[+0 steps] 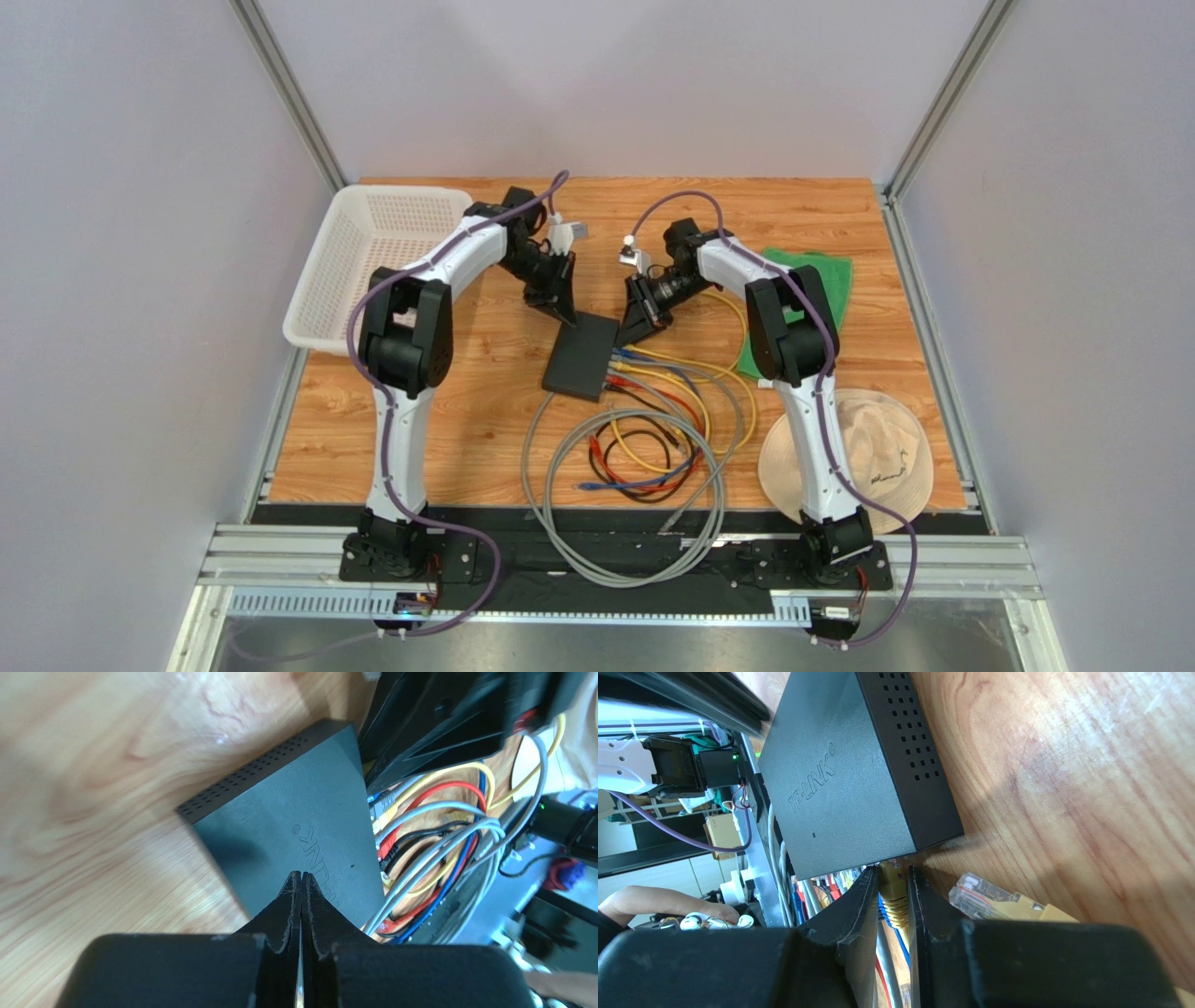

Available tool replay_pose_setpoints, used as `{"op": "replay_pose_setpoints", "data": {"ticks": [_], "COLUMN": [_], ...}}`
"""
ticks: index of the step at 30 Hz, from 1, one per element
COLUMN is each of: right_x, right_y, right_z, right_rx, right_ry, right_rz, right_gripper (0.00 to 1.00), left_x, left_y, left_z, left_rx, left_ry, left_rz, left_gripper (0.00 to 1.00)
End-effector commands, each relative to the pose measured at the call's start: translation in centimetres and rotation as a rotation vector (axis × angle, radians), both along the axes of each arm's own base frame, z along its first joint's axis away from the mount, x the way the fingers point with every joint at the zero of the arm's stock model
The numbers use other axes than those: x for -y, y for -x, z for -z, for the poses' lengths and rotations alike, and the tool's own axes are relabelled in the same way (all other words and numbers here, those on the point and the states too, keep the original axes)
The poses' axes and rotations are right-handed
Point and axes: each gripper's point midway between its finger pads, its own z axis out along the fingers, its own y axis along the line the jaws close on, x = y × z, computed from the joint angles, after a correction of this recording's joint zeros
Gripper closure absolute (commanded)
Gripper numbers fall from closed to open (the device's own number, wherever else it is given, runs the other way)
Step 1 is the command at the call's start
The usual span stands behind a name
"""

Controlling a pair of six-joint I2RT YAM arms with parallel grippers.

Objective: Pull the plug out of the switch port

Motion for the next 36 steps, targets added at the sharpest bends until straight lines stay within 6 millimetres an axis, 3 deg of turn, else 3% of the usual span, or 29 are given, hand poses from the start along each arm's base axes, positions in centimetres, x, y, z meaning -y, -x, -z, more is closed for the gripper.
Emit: {"op": "replay_pose_setpoints", "data": {"ticks": [1, 4, 9, 19, 21, 22, 31, 36], "right_x": [1.8, 1.8, 2.0, 1.9, 2.0, 1.9, 1.9, 3.0], "right_y": [-1.2, -1.1, -1.2, -0.2, 0.7, 0.5, -1.8, 0.0], "right_z": [3.8, 3.8, 3.7, 2.4, 3.4, 2.6, 2.6, 2.7], "right_rx": [0.106, 0.109, 0.103, 0.065, -0.009, -0.021, 0.051, 0.005], "right_ry": [0.177, 0.181, 0.18, 0.133, 0.139, 0.133, 0.153, 0.189], "right_rz": [0.004, 0.003, 0.01, -0.011, -0.041, -0.059, -0.021, -0.006], "right_gripper": [1.0, 1.0, 1.0, 1.0, 1.0, 1.0, 1.0, 1.0], "left_x": [1.7, 1.3, -1.4, -1.2, -1.2, -1.2, -1.2, -1.1], "left_y": [1.5, 1.5, 2.2, 2.2, 2.1, 2.2, 2.2, 2.3], "left_z": [1.1, 2.5, 7.7, 8.0, 8.0, 8.1, 8.1, 8.1], "left_rx": [-0.078, -0.096, -0.107, -0.075, -0.071, -0.075, -0.072, -0.071], "left_ry": [0.049, 0.004, -0.259, -0.318, -0.319, -0.319, -0.325, -0.327], "left_rz": [0.022, 0.015, 0.01, 0.027, 0.026, 0.027, 0.031, 0.034], "left_gripper": [1.0, 1.0, 1.0, 1.0, 1.0, 1.0, 1.0, 1.0]}}
